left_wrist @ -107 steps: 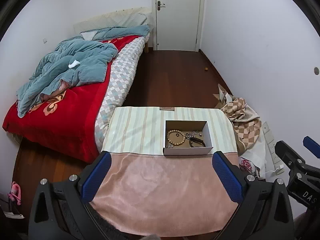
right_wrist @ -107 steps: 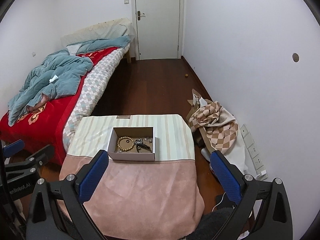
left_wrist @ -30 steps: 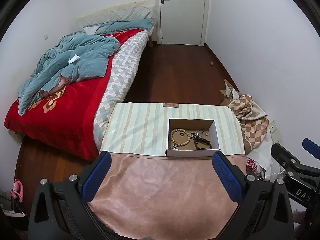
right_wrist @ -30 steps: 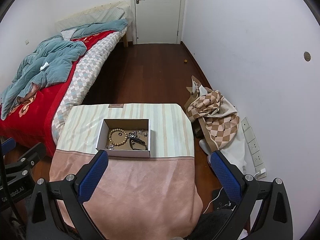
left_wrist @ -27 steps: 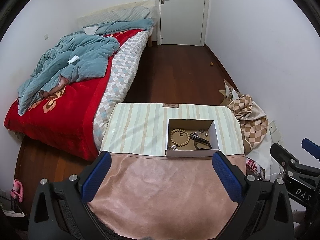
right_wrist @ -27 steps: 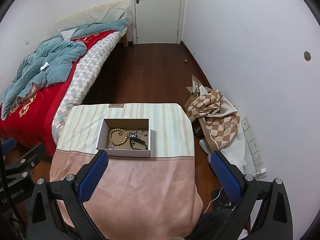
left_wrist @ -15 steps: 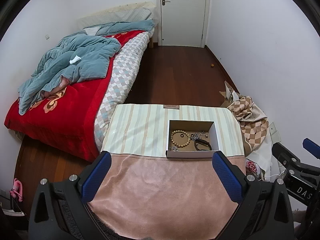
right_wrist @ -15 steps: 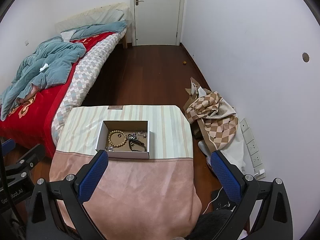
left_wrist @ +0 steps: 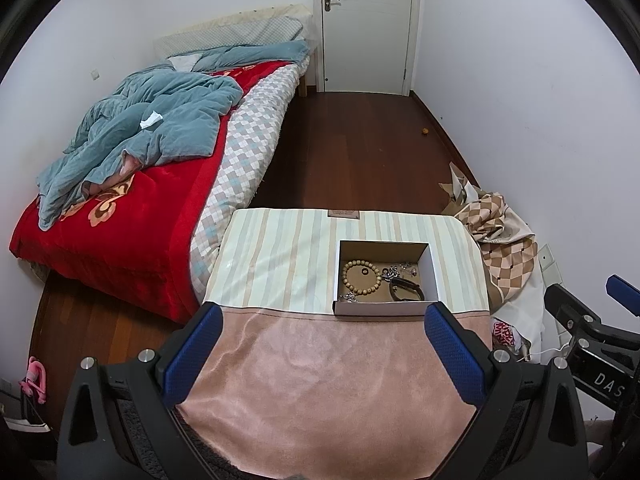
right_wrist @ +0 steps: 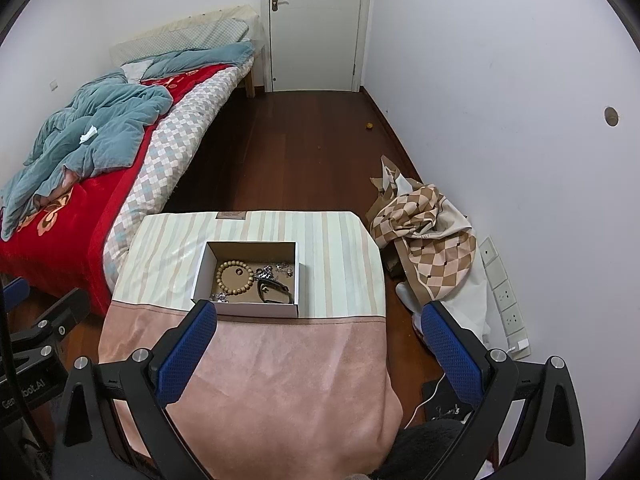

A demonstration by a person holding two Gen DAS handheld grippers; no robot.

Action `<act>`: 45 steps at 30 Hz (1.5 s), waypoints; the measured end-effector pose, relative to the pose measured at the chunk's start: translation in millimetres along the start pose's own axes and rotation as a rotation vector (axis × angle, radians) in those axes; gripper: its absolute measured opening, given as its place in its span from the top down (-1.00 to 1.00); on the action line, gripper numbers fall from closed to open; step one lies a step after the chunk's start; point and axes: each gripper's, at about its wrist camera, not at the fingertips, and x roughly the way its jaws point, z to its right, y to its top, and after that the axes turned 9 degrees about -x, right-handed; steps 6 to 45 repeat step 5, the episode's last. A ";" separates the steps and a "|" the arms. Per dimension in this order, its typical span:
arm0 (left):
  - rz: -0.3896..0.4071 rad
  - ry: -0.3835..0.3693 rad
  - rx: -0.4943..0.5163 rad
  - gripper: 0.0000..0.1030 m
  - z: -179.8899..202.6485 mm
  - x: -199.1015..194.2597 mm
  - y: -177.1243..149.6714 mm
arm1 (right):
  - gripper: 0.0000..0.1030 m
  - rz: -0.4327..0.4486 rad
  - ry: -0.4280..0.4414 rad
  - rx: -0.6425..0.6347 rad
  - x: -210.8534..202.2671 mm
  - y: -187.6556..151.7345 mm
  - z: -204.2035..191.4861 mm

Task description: Organize jewelry

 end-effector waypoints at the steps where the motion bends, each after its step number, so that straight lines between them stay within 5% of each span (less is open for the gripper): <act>1: -0.001 -0.003 0.000 -1.00 0.0 -0.1 0.1 | -1.00 0.001 0.000 -0.001 -0.4 0.1 -0.1; 45: 0.006 -0.007 -0.005 -1.00 1.1 -1.5 -0.4 | -1.00 -0.001 0.000 -0.001 -0.2 0.2 -0.1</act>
